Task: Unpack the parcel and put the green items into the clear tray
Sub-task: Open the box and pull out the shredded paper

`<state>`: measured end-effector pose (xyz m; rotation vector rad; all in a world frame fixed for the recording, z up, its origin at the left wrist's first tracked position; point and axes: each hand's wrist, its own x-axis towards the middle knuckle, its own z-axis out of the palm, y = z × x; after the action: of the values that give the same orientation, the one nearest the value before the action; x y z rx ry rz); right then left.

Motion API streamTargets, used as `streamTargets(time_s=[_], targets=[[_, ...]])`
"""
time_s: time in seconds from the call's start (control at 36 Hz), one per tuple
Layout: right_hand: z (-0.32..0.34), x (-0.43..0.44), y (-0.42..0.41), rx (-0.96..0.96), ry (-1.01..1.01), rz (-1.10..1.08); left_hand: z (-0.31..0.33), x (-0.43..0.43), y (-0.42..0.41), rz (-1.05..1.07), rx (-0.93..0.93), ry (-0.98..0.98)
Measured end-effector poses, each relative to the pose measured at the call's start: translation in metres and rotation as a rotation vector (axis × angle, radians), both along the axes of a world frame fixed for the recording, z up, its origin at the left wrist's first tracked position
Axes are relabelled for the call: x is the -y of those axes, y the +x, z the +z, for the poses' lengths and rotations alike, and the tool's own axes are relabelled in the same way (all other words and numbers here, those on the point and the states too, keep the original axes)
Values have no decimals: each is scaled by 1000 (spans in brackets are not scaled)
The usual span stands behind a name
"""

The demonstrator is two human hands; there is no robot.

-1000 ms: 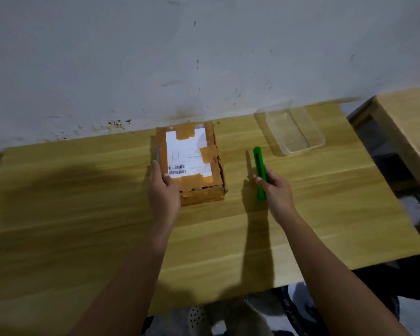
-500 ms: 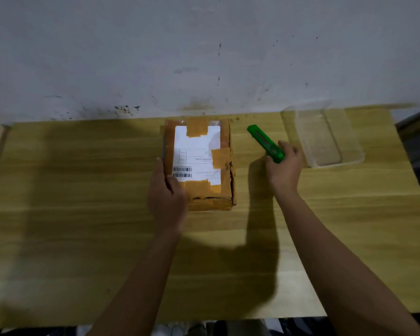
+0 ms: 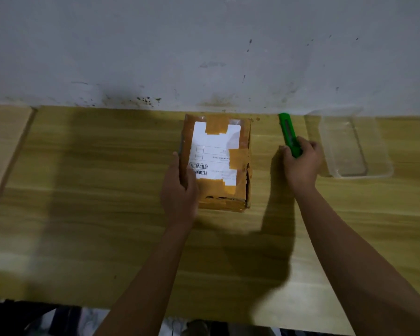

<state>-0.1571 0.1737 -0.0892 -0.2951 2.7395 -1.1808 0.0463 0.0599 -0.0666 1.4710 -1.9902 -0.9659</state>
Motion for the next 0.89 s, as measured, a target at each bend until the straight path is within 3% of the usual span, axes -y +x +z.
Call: streamTargets(time_s=[0.28,0.39,0.56,0.72,0.89], targets=[[1,0,16,-82,-80,27,2,6,5,-62,-10,-15],[19,8,24,-150,-181,152,6,23,11,-153,-5,-3],[36,33,28,76,-260,470,10,51,24,-294,31,-17],[29,14,49,-59,-201,445,11,-6,54,-1,-174,205],[26,-32,90,-155,-212,357,2,-29,83,-157,-267,341]])
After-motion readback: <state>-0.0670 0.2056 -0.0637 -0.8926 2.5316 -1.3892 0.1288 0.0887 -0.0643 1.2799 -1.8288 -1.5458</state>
